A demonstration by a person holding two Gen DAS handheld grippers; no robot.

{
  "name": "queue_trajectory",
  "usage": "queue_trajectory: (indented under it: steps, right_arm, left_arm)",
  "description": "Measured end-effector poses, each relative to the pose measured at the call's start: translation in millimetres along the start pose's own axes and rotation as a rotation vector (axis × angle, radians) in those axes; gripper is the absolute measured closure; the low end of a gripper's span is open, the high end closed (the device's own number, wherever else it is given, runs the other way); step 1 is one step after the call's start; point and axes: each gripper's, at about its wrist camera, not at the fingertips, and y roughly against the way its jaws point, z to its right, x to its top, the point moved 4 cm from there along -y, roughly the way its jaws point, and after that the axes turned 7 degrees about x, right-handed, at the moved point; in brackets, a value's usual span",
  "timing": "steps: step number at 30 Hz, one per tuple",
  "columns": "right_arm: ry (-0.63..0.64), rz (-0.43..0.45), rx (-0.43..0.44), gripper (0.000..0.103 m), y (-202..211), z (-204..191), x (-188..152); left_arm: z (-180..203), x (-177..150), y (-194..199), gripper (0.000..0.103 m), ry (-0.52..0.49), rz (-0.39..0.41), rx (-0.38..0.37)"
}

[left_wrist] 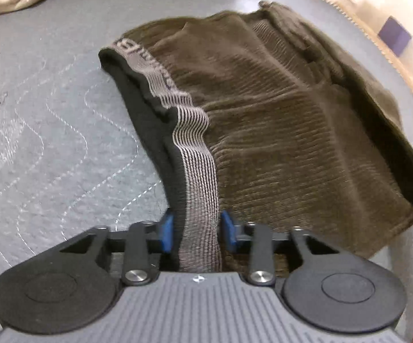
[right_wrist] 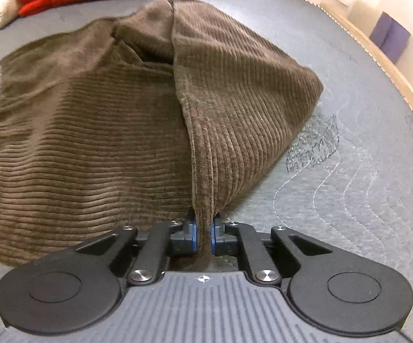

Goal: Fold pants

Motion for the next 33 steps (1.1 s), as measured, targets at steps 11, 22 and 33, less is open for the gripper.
queue_trajectory:
  steps: [11, 22, 33]
  right_arm:
    - [0.101, 0.076, 0.052, 0.096, 64, -35, -13]
    - [0.431, 0.017, 0.434, 0.096, 118, -136, -68]
    - [0.391, -0.123, 0.6, 0.084, 132, -116, -60]
  left_arm:
    - [-37, -6, 65, 0.095, -0.037, 0.082, -0.052]
    - [-135, -62, 119, 0.096, -0.051, -0.004, 0.004]
    - [-169, -96, 167, 0.079, -0.03, -0.069, 0.116]
